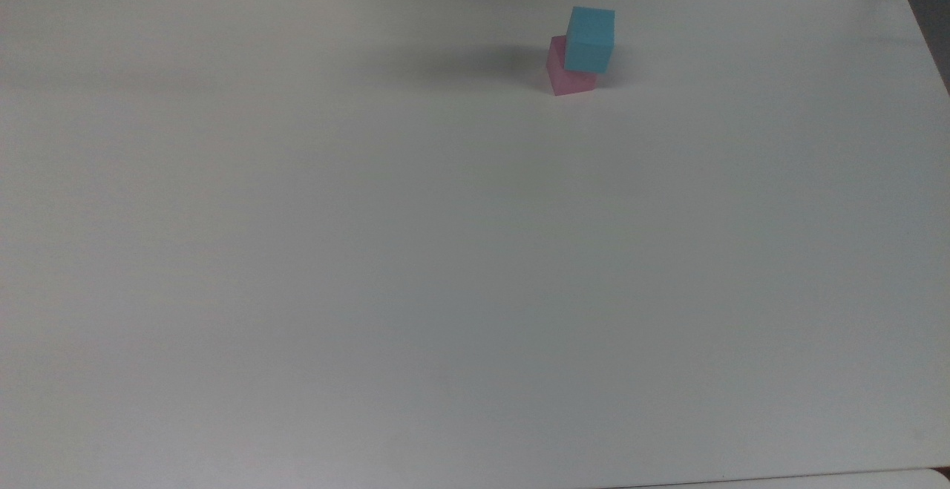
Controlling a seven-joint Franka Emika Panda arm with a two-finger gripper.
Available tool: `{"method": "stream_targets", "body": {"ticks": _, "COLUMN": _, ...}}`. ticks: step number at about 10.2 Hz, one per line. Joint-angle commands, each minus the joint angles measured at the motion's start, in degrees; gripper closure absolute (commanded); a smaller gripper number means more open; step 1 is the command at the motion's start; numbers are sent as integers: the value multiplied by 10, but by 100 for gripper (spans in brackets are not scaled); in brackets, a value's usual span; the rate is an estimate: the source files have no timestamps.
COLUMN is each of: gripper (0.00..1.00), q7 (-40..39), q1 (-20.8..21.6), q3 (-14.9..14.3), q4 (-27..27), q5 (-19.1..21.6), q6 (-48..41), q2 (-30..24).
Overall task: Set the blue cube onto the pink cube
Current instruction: 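Open the gripper and raise it away from the stacked cubes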
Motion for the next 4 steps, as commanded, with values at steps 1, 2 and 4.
{"method": "stream_targets", "body": {"ticks": 1, "gripper": 0, "q7": -115, "q1": 5, "q3": -42, "q4": 27, "q5": -4, "q6": -20, "q2": -2}}
{"method": "stream_targets", "body": {"ticks": 2, "gripper": 0, "q7": -110, "q1": 6, "q3": -50, "q4": 29, "q5": -3, "q6": -20, "q2": -3}}
{"method": "stream_targets", "body": {"ticks": 4, "gripper": 0, "q7": -111, "q1": 6, "q3": -52, "q4": 29, "q5": -3, "q6": -18, "q2": -3}}
